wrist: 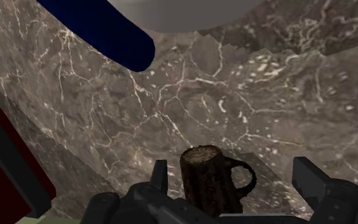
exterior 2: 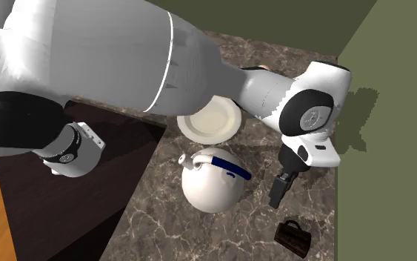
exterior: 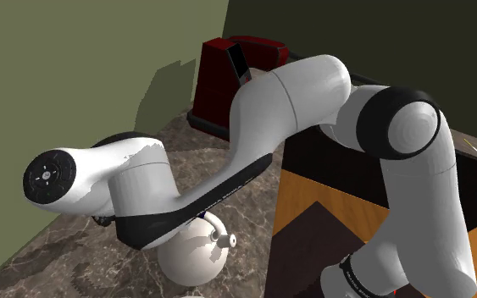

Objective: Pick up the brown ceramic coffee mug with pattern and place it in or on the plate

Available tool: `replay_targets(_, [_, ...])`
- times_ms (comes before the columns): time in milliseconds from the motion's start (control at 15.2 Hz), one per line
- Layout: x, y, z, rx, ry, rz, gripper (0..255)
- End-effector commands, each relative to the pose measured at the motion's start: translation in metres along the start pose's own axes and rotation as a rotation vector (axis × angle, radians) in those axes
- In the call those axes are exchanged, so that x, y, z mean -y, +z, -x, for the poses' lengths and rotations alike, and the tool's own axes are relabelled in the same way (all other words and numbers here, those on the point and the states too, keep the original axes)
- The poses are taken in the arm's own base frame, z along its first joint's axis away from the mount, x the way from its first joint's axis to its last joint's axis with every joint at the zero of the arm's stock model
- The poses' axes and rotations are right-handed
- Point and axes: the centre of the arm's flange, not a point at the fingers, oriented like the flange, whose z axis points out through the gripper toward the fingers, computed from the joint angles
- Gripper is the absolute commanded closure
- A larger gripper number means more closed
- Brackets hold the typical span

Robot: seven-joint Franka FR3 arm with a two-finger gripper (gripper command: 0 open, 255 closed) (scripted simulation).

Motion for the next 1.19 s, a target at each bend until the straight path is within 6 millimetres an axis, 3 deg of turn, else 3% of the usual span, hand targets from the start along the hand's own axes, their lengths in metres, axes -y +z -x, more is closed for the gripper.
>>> replay_targets(0, [0.011,0.009,-0.003,-0.009,-0.001,0.013,0])
replay_targets(462, [0.011,0.044,-0.004,-0.009,-0.001,0.013,0])
replay_targets(924, [0.011,0.044,-0.004,-0.009,-0.001,0.013,0])
replay_targets(990, [0.011,0.044,-0.004,-0.009,-0.001,0.013,255])
replay_targets(1122, [0.011,0.044,-0.004,-0.009,-0.001,0.013,255])
